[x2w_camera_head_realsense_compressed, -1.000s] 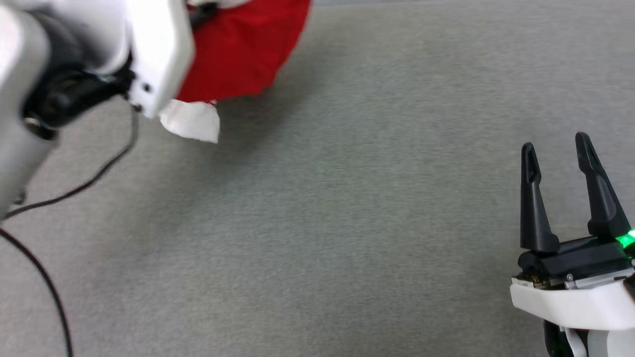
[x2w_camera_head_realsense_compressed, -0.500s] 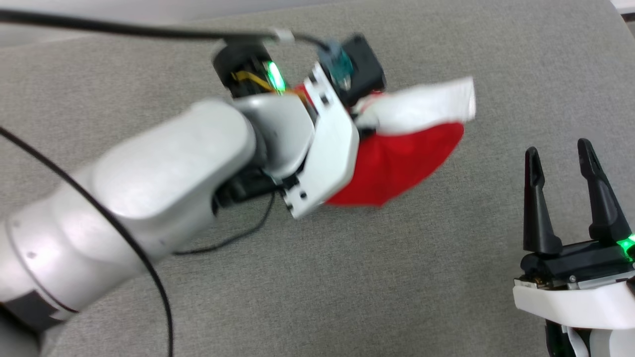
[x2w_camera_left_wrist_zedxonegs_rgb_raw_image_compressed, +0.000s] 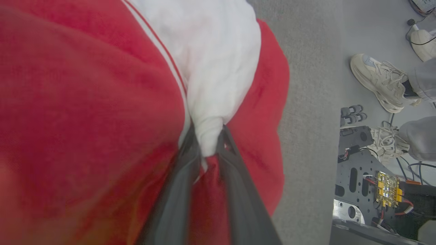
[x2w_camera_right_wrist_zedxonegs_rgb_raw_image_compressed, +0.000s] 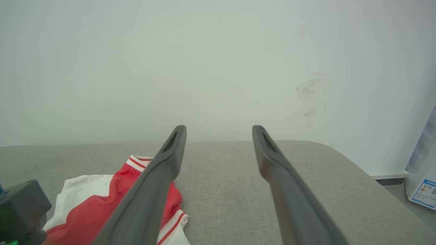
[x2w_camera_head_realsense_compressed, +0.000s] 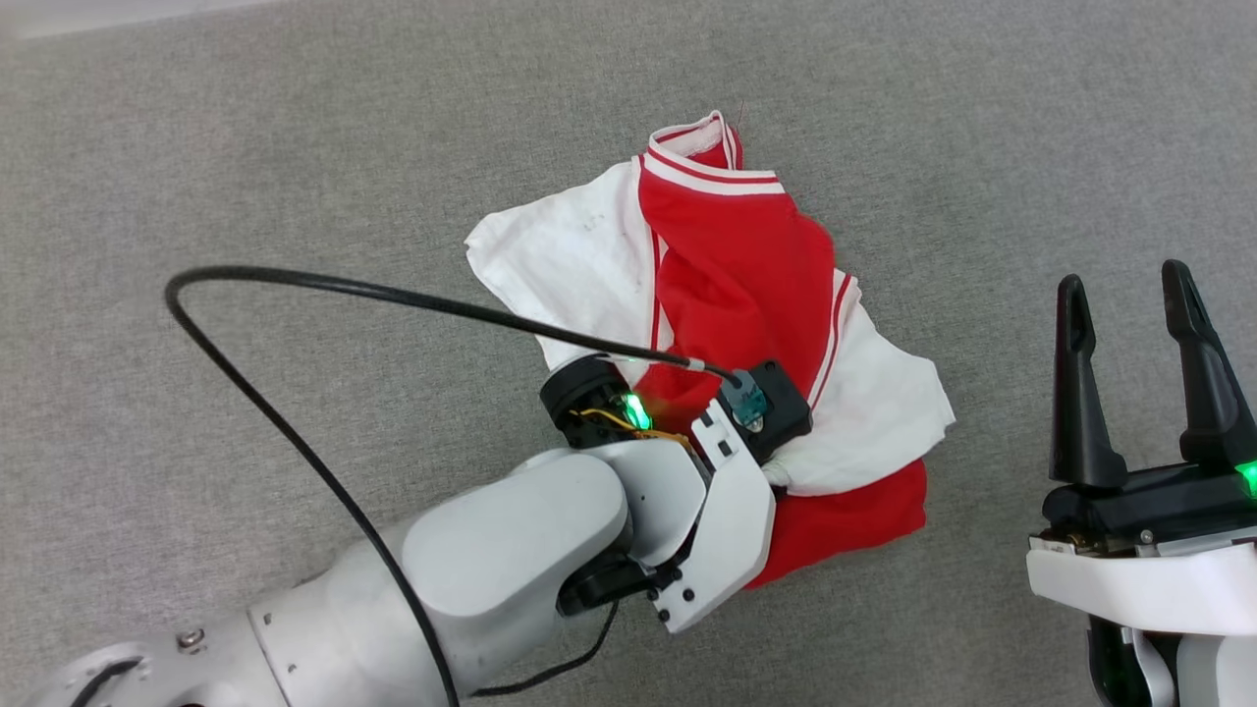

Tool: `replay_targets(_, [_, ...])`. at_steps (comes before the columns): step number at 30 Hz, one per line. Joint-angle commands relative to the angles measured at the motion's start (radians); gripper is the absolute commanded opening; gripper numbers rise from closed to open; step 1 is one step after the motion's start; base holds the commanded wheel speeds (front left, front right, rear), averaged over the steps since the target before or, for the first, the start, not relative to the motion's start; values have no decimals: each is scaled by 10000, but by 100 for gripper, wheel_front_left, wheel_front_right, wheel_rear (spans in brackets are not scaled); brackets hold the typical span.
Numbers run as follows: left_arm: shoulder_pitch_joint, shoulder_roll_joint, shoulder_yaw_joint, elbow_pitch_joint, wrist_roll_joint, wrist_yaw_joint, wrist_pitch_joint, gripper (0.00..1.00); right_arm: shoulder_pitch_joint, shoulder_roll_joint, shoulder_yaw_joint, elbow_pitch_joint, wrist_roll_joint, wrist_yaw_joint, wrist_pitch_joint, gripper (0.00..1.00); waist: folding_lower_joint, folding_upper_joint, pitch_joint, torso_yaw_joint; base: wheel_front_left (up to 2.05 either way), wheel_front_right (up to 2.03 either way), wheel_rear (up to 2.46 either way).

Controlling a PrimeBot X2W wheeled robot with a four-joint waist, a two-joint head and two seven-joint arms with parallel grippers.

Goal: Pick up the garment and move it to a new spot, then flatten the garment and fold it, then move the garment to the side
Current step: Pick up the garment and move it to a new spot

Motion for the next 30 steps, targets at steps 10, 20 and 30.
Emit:
replay_targets(10, [-335, -488, -35, 723, 304, -11, -2628, 100, 234, 9, -54, 259, -151, -3, -21, 100, 0, 0, -652, 492, 0, 0, 0])
replay_targets(20, [-204, -493, 1054, 1058, 1155, 982, -6071, 100, 721, 7, -123, 411, -338, -3, -22, 100, 0, 0, -1698, 969, 0, 0, 0])
replay_targets(30, [1509, 341, 2831, 519, 1860, 3579, -7799, 100, 1238, 9, -453, 628, -418, -3, -21, 100, 0, 0, -2437, 1444, 0, 0, 0])
